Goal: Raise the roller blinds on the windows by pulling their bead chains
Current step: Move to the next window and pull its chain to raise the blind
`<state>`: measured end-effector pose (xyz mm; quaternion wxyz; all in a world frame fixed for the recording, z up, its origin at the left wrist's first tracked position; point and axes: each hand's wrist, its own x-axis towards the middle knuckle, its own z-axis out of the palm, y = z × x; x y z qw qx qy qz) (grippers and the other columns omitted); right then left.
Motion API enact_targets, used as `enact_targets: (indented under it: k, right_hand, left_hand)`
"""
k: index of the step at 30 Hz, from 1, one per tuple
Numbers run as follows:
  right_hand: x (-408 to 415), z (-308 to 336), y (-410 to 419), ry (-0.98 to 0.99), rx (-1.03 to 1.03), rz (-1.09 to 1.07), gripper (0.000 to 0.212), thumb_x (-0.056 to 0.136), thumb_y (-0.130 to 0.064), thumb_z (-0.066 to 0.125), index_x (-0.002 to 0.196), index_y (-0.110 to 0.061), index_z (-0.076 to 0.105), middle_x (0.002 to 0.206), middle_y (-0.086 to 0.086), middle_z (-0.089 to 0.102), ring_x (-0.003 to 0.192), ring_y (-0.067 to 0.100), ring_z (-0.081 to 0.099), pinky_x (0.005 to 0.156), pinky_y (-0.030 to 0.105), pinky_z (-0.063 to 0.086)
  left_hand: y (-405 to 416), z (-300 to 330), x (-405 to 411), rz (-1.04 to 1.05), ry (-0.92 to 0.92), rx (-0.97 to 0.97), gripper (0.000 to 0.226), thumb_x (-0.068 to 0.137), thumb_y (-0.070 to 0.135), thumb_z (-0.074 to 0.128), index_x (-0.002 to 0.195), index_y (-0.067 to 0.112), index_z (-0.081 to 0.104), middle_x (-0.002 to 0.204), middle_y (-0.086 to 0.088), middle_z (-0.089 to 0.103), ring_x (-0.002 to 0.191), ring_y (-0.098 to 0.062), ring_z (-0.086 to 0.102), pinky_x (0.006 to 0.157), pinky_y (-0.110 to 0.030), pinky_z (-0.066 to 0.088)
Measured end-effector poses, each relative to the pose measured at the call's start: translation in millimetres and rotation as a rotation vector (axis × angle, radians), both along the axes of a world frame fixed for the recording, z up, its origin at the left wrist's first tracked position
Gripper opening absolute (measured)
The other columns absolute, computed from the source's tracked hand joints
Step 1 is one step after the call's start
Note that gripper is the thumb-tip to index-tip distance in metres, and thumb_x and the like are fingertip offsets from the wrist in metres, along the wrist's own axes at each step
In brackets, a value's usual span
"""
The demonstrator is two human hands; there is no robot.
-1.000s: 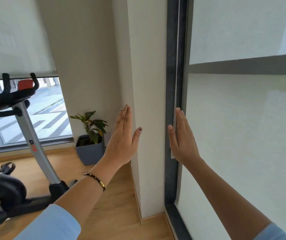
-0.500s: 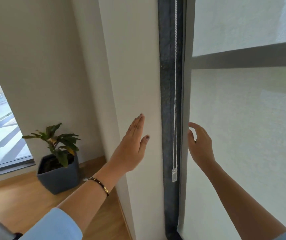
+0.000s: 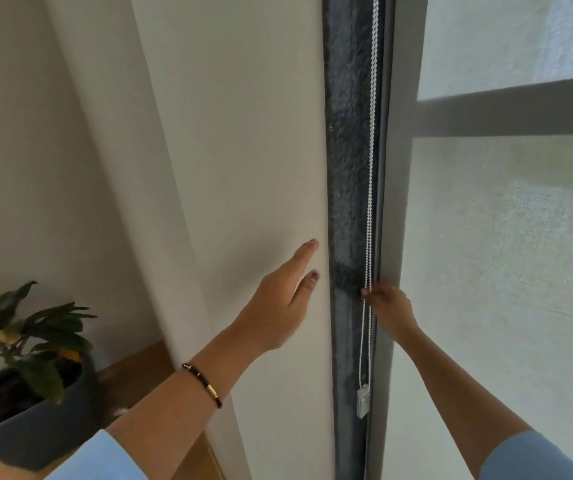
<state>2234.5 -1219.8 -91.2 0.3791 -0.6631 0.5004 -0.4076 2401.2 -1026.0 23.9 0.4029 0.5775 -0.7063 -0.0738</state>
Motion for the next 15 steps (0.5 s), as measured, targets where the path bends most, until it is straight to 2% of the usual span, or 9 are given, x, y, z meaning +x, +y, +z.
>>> enact_targets:
  k: [1,3,5,6,8,12,15]
  right_hand:
    - [1.4,-4.7,0.2,-0.031,-0.007,-0.019,0.018,0.095,-0.024,0.064,0.094,-0.008,0.072,0.087,0.01,0.072,0.083,0.029,0.066,0.067,0.03,0.045]
    - [-0.5,-12.0,9.1,-0.203,0.063,-0.012,0.015,0.096,-0.004,0.057,0.084,-0.002,0.066,0.082,0.011,0.07,0.078,0.033,0.068,0.067,0.029,0.053]
    - [-2.8,-12.0,30.5,-0.393,0.144,0.033,0.018,0.094,0.014,0.047,0.086,0.004,0.058,0.082,0.016,0.066,0.069,0.03,0.068,0.062,0.027,0.059]
    - [-2.9,-9.3,44.4,-0.433,0.159,0.046,0.019,0.094,0.017,0.045,0.09,0.005,0.058,0.082,0.017,0.065,0.066,0.026,0.069,0.06,0.027,0.06]
    - [-0.1,-3.9,72.8,-0.467,0.163,0.043,0.015,0.094,0.015,0.046,0.094,0.009,0.06,0.083,0.02,0.067,0.066,0.023,0.072,0.061,0.028,0.061]
    - [8.3,-4.1,130.7,-0.47,0.157,-0.035,0.019,0.099,0.001,0.051,0.089,0.008,0.065,0.081,0.021,0.07,0.074,0.03,0.071,0.068,0.032,0.063]
    - [20.7,-4.0,172.3,-0.424,0.126,-0.058,0.021,0.099,-0.001,0.052,0.086,0.006,0.068,0.078,0.019,0.07,0.07,0.027,0.07,0.068,0.034,0.061]
  left_hand:
    - [-7.1,0.0,3.9,-0.022,0.029,0.002,0.05,0.105,0.026,0.038,0.154,0.024,0.029,0.16,0.01,0.031,0.145,0.004,0.025,0.116,-0.009,0.019]
    - [-21.2,-0.4,9.1,-0.072,0.103,-0.003,0.047,0.104,0.016,0.041,0.15,0.019,0.038,0.156,0.007,0.04,0.141,0.005,0.032,0.111,-0.003,0.02]
    - [-32.9,0.3,10.2,-0.126,0.194,-0.004,0.044,0.103,0.011,0.044,0.146,0.018,0.046,0.151,0.004,0.048,0.138,0.002,0.04,0.11,-0.005,0.025]
    - [-38.3,1.0,9.7,-0.156,0.253,0.007,0.042,0.103,0.011,0.045,0.144,0.019,0.049,0.148,0.003,0.052,0.136,-0.001,0.045,0.11,-0.008,0.029]
    - [-47.0,3.6,7.1,-0.219,0.35,0.04,0.041,0.102,0.014,0.047,0.142,0.02,0.051,0.145,0.001,0.055,0.134,-0.007,0.05,0.112,-0.018,0.036]
    - [-46.9,13.2,5.2,-0.367,0.456,0.151,0.046,0.1,0.017,0.054,0.145,0.016,0.046,0.144,-0.001,0.056,0.131,-0.012,0.054,0.115,-0.037,0.041]
    - [-28.8,15.8,9.2,-0.434,0.378,0.199,0.058,0.092,0.03,0.067,0.144,0.016,0.046,0.127,0.003,0.07,0.116,-0.012,0.066,0.107,-0.039,0.049]
